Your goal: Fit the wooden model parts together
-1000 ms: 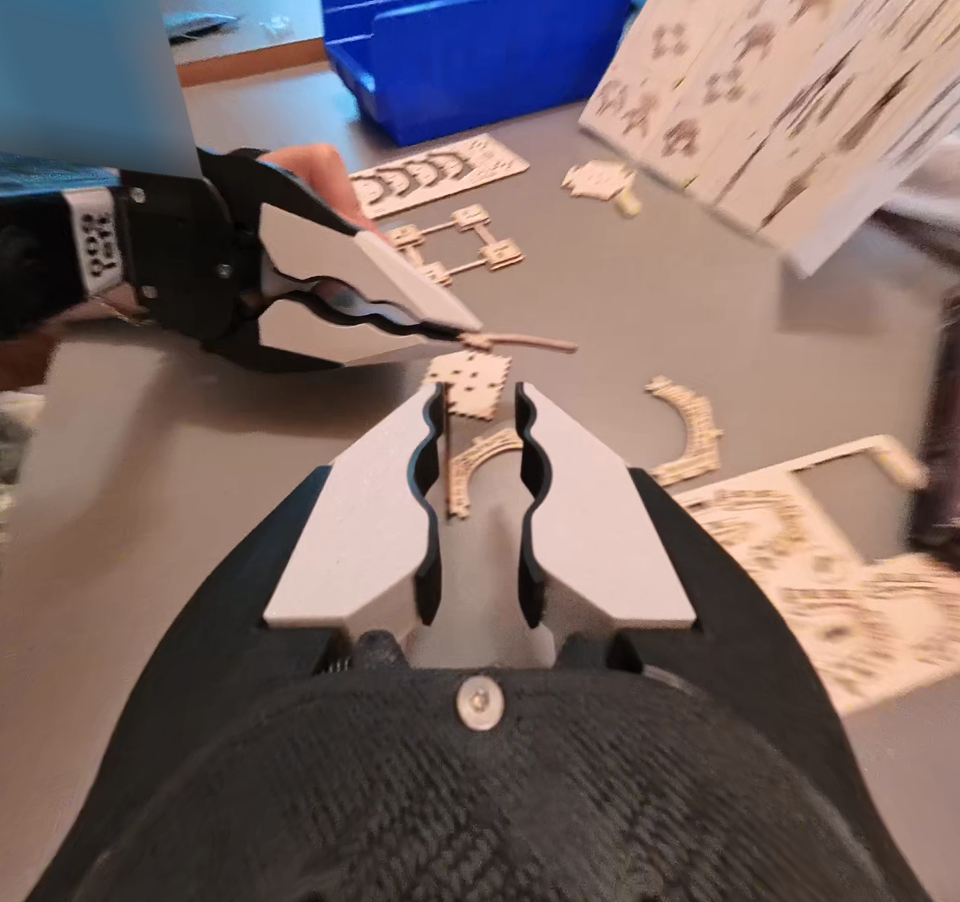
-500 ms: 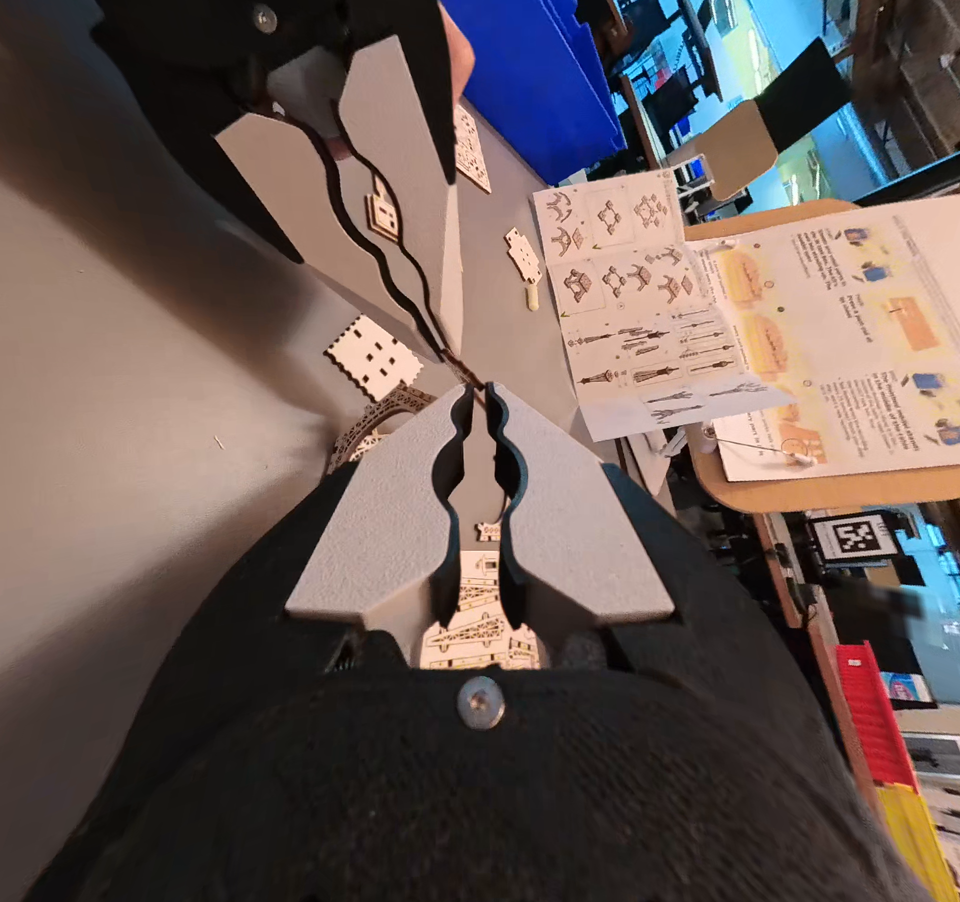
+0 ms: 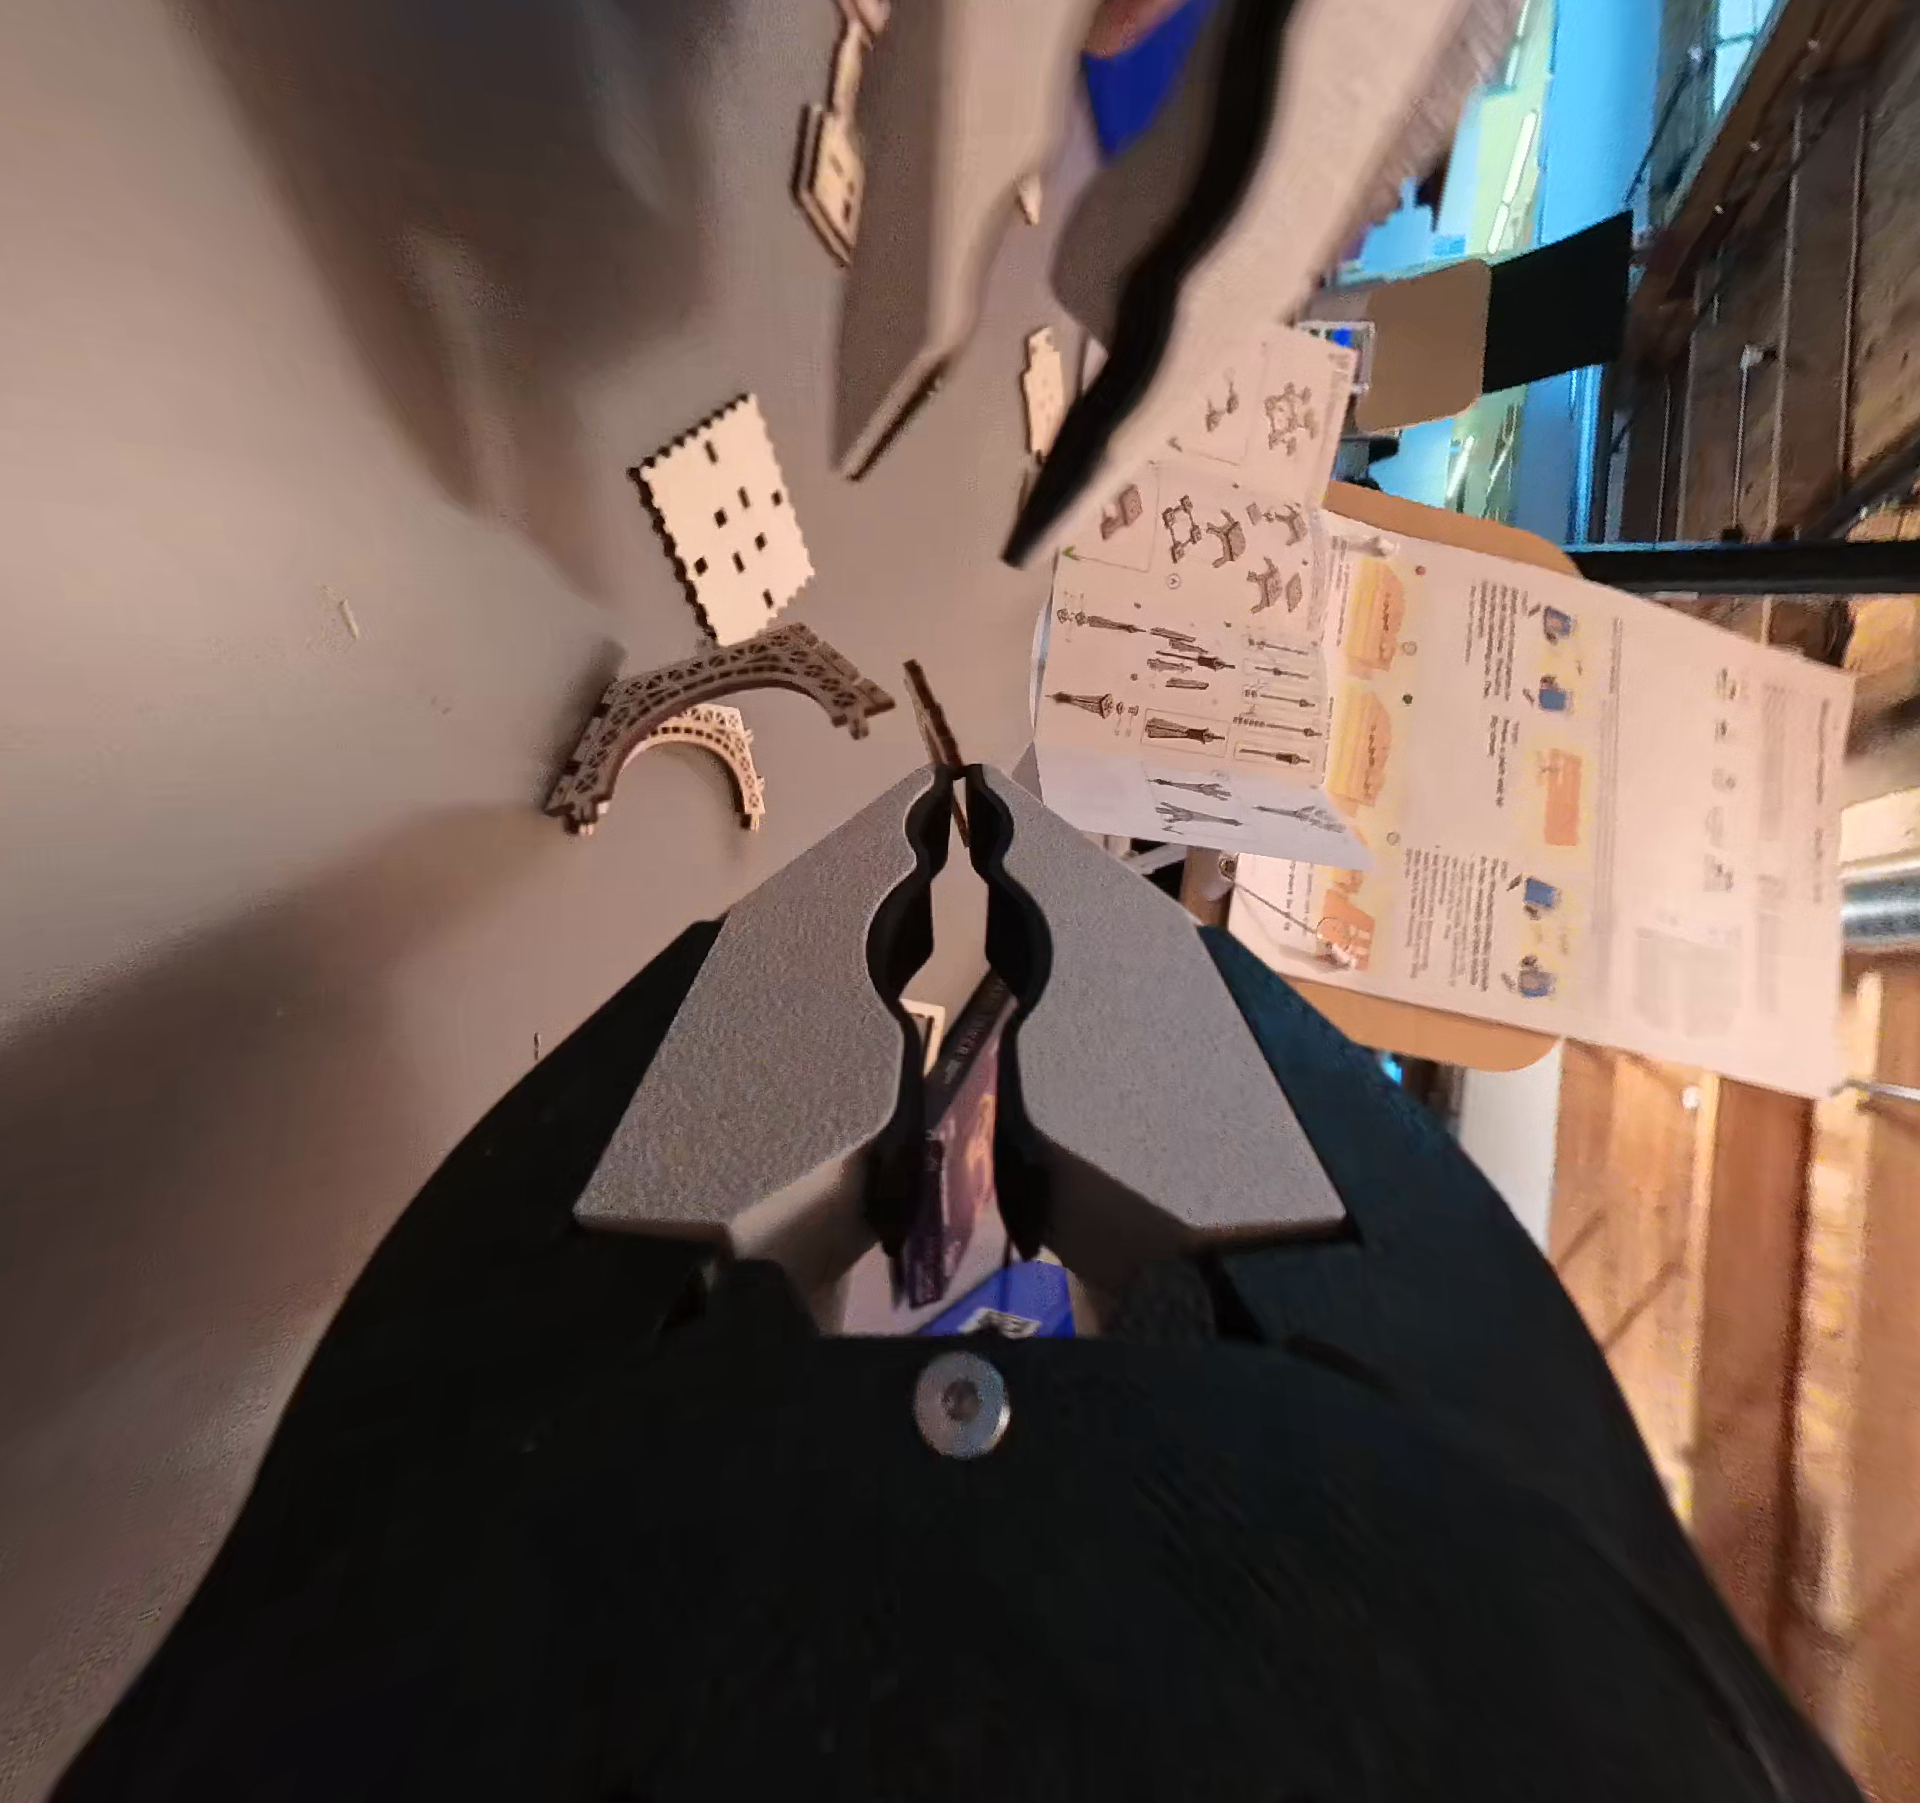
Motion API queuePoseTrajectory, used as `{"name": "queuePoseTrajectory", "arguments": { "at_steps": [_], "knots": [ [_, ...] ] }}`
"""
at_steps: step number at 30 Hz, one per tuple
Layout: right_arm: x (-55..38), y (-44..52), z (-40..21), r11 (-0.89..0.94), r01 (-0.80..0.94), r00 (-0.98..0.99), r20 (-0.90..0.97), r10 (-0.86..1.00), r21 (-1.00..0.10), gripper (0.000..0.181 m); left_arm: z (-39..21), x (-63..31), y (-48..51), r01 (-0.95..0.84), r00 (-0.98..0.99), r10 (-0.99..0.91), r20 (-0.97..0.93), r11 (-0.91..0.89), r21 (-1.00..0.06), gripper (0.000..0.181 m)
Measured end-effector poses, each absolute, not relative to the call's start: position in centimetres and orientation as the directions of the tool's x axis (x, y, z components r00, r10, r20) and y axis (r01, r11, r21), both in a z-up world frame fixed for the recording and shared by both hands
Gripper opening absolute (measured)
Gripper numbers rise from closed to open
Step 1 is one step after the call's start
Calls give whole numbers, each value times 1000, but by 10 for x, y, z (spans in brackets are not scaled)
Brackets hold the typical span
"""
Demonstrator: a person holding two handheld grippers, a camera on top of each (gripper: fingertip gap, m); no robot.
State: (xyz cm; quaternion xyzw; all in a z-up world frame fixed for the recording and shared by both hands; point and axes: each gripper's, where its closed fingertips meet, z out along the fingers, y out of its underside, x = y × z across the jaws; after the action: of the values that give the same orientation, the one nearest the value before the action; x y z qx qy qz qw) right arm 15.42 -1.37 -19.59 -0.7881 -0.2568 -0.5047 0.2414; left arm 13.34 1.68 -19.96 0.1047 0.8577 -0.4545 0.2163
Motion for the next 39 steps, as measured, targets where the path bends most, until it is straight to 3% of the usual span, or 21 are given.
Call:
{"name": "queuePoseTrajectory", "arguments": {
  "at_steps": [4,8,13,16,18,25,29,31,33,34,36,39],
  "knots": [
    [145,-5,-195,-725,686,315,924,215,-65,0,-196,131,12,284,-959,169,-229,549,-786,26],
    [141,-3,-190,-714,698,300,928,220,-57,0,-196,133,4,268,-951,282,-122,565,-780,24],
    [141,-5,-191,-711,694,346,919,191,-114,1,-208,141,1,317,-938,321,-135,628,-711,12],
    [142,-6,-192,-711,692,355,915,190,-121,1,-209,141,-1,313,-939,318,-133,626,-714,13],
    [141,-4,-192,-704,702,345,917,201,-110,0,-208,137,0,295,-940,325,-103,622,-725,21],
    [139,0,-195,-702,710,314,914,256,-48,0,-211,134,3,298,-930,364,-55,656,-693,5],
    [141,-1,-195,-715,698,316,916,246,-50,1,-212,138,0,326,-927,363,-92,663,-674,5],
    [146,-5,-189,-731,672,348,922,171,-118,1,-205,144,-4,312,-939,319,-129,631,-710,5],
    [146,-12,-184,-719,629,472,880,49,-297,22,-199,153,-2,261,-960,245,-136,603,-754,4],
    [144,-15,-187,-701,566,597,802,-15,-434,30,-198,157,-1,222,-971,204,-125,580,-784,4],
    [141,-18,-195,-622,351,818,553,-159,-700,28,-199,156,2,126,-986,159,-47,534,-836,4],
    [135,-15,-203,-482,53,945,200,-258,-875,37,-206,153,4,36,-992,125,28,482,-875,4]
  ]
}}
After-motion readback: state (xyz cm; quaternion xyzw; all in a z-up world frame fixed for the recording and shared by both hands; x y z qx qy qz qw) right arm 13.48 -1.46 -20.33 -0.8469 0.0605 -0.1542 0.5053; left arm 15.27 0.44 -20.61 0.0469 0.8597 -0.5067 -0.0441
